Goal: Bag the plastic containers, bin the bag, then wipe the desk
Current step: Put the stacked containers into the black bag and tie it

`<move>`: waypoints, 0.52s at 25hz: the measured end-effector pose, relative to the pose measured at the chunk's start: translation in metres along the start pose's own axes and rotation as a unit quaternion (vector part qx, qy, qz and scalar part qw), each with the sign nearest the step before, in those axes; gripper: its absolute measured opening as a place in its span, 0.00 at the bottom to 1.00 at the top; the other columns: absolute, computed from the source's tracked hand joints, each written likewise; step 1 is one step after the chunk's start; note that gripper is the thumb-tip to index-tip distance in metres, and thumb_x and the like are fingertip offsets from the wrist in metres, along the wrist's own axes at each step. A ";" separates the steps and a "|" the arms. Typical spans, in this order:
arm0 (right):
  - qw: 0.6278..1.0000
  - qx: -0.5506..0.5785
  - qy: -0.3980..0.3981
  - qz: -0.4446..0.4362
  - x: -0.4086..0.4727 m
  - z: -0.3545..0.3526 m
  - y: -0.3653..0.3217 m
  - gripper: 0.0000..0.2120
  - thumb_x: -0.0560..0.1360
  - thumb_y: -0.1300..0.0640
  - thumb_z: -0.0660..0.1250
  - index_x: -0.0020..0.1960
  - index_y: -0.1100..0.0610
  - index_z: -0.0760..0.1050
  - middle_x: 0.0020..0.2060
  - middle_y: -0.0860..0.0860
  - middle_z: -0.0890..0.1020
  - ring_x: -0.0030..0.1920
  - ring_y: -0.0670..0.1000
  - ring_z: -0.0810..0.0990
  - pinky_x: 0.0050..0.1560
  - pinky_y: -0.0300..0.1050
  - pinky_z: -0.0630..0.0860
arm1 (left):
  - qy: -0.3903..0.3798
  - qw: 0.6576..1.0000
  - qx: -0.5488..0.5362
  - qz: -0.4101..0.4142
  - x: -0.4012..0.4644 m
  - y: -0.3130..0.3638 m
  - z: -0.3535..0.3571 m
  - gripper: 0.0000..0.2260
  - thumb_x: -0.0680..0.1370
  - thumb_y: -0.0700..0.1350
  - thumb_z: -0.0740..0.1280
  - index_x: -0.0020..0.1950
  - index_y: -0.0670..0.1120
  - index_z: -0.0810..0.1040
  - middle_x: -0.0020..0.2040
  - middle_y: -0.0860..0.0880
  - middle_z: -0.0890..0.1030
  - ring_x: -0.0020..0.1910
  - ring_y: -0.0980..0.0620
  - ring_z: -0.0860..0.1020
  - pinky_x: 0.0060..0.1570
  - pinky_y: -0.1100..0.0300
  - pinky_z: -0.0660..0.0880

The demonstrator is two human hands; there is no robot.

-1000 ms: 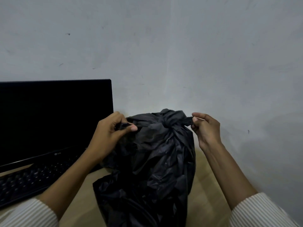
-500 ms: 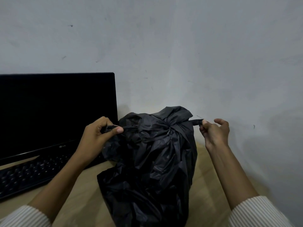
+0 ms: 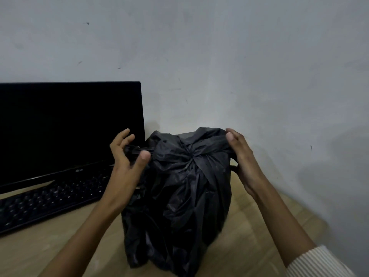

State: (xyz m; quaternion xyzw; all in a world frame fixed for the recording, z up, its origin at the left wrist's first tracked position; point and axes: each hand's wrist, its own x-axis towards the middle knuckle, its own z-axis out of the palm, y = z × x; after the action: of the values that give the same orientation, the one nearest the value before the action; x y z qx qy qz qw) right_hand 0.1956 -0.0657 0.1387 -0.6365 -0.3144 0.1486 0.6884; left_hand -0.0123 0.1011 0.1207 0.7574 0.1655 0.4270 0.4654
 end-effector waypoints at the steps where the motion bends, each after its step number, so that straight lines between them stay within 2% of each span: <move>1: 1.000 -0.007 0.002 -0.002 -0.003 0.005 0.000 0.21 0.73 0.36 0.65 0.63 0.41 0.72 0.62 0.42 0.77 0.61 0.43 0.76 0.60 0.50 0.74 | -0.016 1.000 0.004 -0.005 -0.008 0.006 0.003 0.42 0.61 0.78 0.61 0.71 0.69 0.48 0.74 0.64 0.54 0.72 0.61 0.60 0.67 0.56 0.64; 3: 1.000 -0.011 0.024 0.004 -0.011 0.015 -0.001 0.18 0.73 0.40 0.66 0.60 0.43 0.74 0.58 0.44 0.80 0.57 0.42 0.79 0.58 0.49 0.76 | -0.048 0.997 0.052 -0.011 -0.018 0.013 0.008 0.49 0.55 0.80 0.60 0.71 0.71 0.44 0.75 0.67 0.43 0.73 0.65 0.49 0.68 0.57 0.56; 5: 0.999 -0.016 0.035 0.012 -0.021 0.021 -0.002 0.16 0.74 0.40 0.66 0.59 0.44 0.73 0.56 0.45 0.80 0.55 0.43 0.80 0.57 0.50 0.77 | -0.077 0.990 0.117 -0.012 -0.019 0.013 0.011 0.52 0.53 0.82 0.59 0.72 0.70 0.45 0.75 0.67 0.37 0.68 0.73 0.44 0.66 0.59 0.54; 7: 0.999 -0.042 0.022 0.024 -0.031 0.029 -0.005 0.17 0.73 0.37 0.65 0.57 0.44 0.72 0.54 0.44 0.80 0.55 0.45 0.79 0.59 0.54 0.77 | -0.093 0.986 0.139 -0.026 -0.015 0.007 0.007 0.51 0.52 0.81 0.60 0.72 0.68 0.48 0.75 0.65 0.36 0.61 0.84 0.43 0.66 0.61 0.54; 8: 0.998 -0.057 0.006 0.030 -0.036 0.032 -0.007 0.19 0.72 0.35 0.64 0.57 0.44 0.71 0.54 0.43 0.80 0.55 0.45 0.79 0.60 0.55 0.76 | -0.098 0.986 0.130 -0.037 -0.011 0.004 0.003 0.48 0.53 0.80 0.61 0.71 0.70 0.51 0.76 0.65 0.38 0.62 0.83 0.44 0.68 0.60 0.53; 10: 0.996 -0.081 -0.032 0.035 -0.045 0.037 -0.011 0.25 0.69 0.28 0.61 0.58 0.42 0.69 0.55 0.41 0.79 0.58 0.45 0.78 0.61 0.56 0.75 | -0.099 0.988 0.107 -0.057 0.000 -0.002 -0.005 0.38 0.58 0.78 0.63 0.66 0.73 0.58 0.77 0.63 0.45 0.73 0.68 0.51 0.74 0.52 0.56; 11: 0.994 -0.096 -0.048 0.034 -0.049 0.039 -0.014 0.29 0.66 0.24 0.59 0.58 0.41 0.69 0.56 0.40 0.78 0.59 0.45 0.77 0.62 0.56 0.75 | -0.101 0.987 0.102 -0.068 0.005 -0.003 -0.010 0.36 0.61 0.76 0.64 0.67 0.72 0.60 0.77 0.61 0.50 0.75 0.61 0.55 0.73 0.49 0.59; 13: 0.990 -0.116 -0.075 0.038 -0.054 0.041 -0.020 0.34 0.63 0.19 0.52 0.59 0.40 0.69 0.58 0.41 0.78 0.60 0.46 0.76 0.61 0.56 0.74 | -0.107 0.987 0.097 -0.071 0.015 -0.003 -0.022 0.38 0.65 0.71 0.67 0.72 0.66 0.59 0.77 0.58 0.57 0.73 0.56 0.62 0.71 0.50 0.63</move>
State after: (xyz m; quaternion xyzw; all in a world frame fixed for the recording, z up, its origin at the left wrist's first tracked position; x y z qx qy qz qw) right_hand 0.1253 -0.0698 0.1441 -0.7104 -0.3562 0.1846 0.5783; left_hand -0.0206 0.1246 0.1303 0.8263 0.2087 0.2919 0.4341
